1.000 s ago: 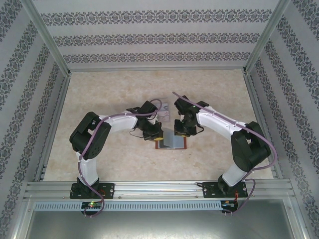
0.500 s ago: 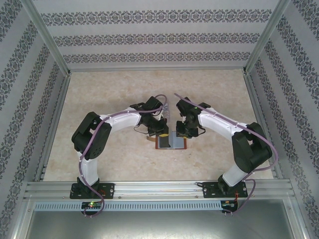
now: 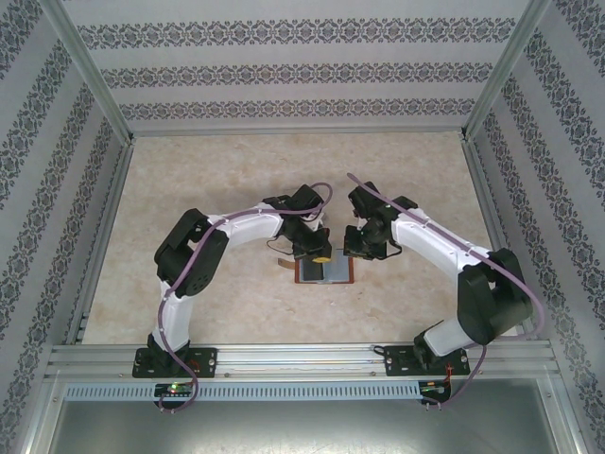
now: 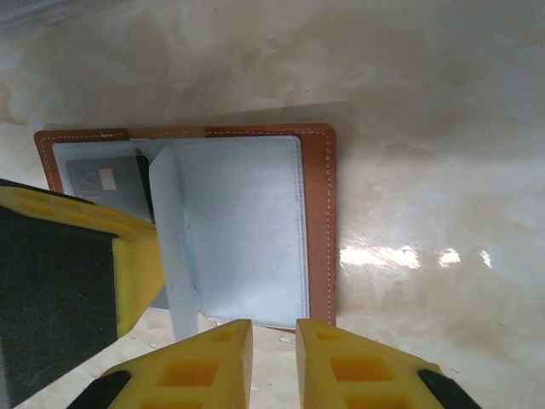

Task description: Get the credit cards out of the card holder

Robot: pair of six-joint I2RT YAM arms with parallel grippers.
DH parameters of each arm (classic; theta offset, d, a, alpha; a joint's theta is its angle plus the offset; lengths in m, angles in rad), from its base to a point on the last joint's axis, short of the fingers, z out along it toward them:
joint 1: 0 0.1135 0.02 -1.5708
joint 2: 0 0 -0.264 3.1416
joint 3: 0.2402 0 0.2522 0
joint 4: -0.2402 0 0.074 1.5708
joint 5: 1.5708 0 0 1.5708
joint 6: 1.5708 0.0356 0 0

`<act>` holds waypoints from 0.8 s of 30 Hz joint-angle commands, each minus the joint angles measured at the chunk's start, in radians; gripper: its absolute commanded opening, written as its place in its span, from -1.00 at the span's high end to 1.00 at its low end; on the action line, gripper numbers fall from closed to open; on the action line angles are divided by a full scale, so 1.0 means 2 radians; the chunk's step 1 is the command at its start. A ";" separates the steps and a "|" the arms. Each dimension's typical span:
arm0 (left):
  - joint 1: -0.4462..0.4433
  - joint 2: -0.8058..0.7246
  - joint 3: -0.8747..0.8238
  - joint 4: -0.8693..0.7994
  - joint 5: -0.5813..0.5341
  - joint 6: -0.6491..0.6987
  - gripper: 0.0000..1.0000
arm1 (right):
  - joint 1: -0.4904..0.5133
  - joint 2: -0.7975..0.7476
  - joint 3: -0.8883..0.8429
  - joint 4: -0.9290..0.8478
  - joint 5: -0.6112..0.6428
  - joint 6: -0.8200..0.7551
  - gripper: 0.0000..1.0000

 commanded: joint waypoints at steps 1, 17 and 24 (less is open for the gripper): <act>-0.006 0.008 0.009 -0.019 0.003 0.011 1.00 | -0.007 -0.011 -0.016 -0.005 0.006 -0.004 0.56; -0.009 0.021 0.012 -0.034 -0.010 0.023 1.00 | -0.013 -0.004 -0.029 0.012 -0.009 -0.004 0.58; -0.013 0.037 0.029 -0.032 0.000 0.024 1.00 | -0.014 -0.010 -0.030 0.009 -0.009 -0.005 0.58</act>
